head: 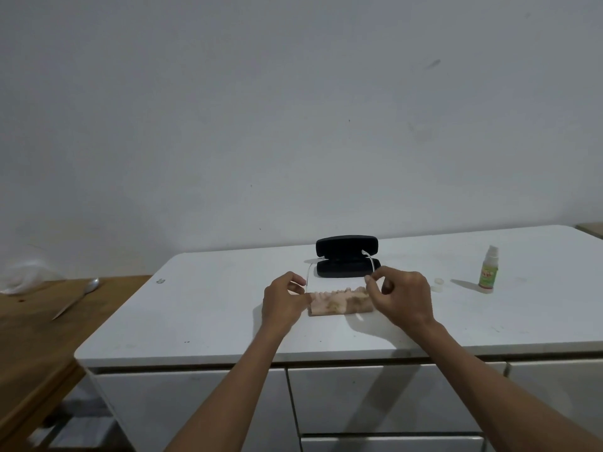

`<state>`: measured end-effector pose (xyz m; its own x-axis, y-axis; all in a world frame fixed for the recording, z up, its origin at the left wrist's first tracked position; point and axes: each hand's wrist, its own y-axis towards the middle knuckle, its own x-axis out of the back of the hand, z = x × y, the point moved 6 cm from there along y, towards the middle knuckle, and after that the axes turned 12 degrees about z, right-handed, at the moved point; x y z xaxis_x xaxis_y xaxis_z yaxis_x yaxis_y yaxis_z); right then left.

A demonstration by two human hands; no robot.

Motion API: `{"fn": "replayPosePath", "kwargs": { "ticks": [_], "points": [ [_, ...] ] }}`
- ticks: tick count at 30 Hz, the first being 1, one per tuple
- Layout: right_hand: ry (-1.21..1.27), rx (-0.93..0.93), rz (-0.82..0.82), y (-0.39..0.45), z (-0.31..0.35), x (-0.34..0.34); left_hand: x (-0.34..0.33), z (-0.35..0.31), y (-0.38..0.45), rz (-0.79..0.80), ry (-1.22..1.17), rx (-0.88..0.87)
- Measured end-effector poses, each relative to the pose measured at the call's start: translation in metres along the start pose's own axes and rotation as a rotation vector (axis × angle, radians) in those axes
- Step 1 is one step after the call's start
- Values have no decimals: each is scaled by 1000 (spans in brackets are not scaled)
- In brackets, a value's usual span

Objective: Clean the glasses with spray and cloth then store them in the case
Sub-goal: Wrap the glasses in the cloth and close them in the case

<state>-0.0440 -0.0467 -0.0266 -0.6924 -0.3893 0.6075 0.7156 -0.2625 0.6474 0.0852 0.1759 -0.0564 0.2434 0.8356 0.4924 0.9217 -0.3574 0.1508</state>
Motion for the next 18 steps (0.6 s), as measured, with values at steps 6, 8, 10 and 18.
{"fn": "replayPosePath", "kwargs": {
  "ticks": [6,8,10,18],
  "points": [
    [166,-145,16,3,-14,3,0,-10,-2,-46,34,-132],
    [202,-161,70,5,-19,-3,1,-12,-3,-60,40,-147],
    [218,-173,101,6,-22,-7,0,-15,-3,-60,47,-168],
    [318,-207,120,11,-29,-10,-5,-27,-3,31,364,-288]
  ]
}}
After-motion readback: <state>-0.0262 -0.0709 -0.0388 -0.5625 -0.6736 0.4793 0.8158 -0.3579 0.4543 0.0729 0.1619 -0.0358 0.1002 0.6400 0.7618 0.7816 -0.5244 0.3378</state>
